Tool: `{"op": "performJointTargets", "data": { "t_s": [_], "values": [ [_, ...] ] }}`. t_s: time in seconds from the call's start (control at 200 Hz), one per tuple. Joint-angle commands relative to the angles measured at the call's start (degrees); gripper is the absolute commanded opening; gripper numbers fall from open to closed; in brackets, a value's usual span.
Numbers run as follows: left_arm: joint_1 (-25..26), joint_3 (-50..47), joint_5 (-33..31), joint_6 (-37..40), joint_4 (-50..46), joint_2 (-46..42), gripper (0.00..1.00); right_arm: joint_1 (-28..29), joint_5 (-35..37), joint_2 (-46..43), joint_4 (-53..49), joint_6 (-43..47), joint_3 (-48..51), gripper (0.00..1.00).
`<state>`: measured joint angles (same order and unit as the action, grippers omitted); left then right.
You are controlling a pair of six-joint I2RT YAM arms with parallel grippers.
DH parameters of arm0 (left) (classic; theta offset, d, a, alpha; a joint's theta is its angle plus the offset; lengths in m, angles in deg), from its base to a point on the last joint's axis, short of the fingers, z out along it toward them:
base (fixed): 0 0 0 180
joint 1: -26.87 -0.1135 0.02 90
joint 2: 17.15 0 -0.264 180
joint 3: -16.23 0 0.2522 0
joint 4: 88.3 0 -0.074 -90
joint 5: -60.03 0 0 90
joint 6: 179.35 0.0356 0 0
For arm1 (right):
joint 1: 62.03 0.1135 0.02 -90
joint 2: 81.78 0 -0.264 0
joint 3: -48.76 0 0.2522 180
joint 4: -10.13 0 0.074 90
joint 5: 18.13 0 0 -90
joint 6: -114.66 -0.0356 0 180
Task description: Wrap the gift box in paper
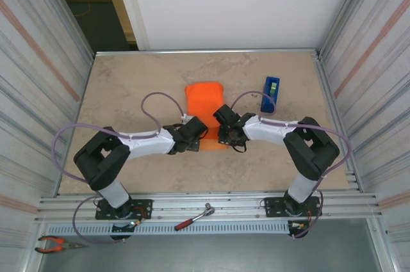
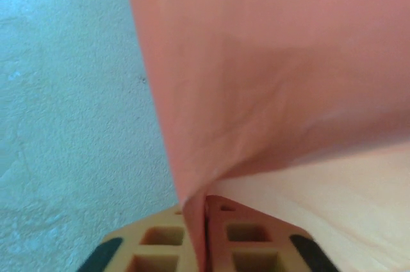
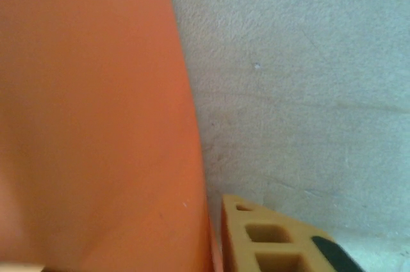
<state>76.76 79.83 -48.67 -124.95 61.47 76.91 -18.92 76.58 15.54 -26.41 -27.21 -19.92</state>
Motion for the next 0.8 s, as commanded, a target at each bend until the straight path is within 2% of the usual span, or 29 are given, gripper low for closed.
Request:
{"op": "performJointTargets", "data": {
  "t_s": [0.0,0.1,0.175,0.266,0.486,0.606,0.727,0.797],
  "values": [
    [0.25,-0.71,-2.01,-0.33,-1.64,-3.62,0.22,-0.02,1.57,-3.64,-2.41,-0.31,0.81,0.44],
    [0.19,-1.02,-2.79,-0.28,-2.42,-5.29,0.28,-0.06,1.84,-4.97,-3.07,-0.16,0.96,0.59],
    [0.14,-1.43,-2.53,-0.31,-2.02,-6.16,0.31,-0.13,1.78,-5.38,-3.24,-0.07,0.80,0.63],
    [0.19,-1.57,-1.83,-0.53,-1.80,-6.30,0.33,0.06,1.44,-5.20,-3.23,0.05,0.26,0.64],
    [0.16,-2.39,0.65,-2.36,-0.53,-5.18,0.32,1.02,1.09,-3.35,-2.82,-0.23,-0.27,0.56],
    [0.20,-2.93,1.93,-2.63,0.58,-4.44,0.27,1.63,1.15,-2.34,-2.44,-0.42,-0.22,0.40],
    [0.13,-3.41,2.44,-2.87,1.18,-3.94,0.24,1.89,1.10,-1.22,-2.56,-0.71,-0.50,0.39],
    [0.14,-3.42,2.60,-2.77,1.37,-3.69,0.18,2.07,1.00,-1.01,-2.18,-0.59,-0.54,0.26]
  ]
}}
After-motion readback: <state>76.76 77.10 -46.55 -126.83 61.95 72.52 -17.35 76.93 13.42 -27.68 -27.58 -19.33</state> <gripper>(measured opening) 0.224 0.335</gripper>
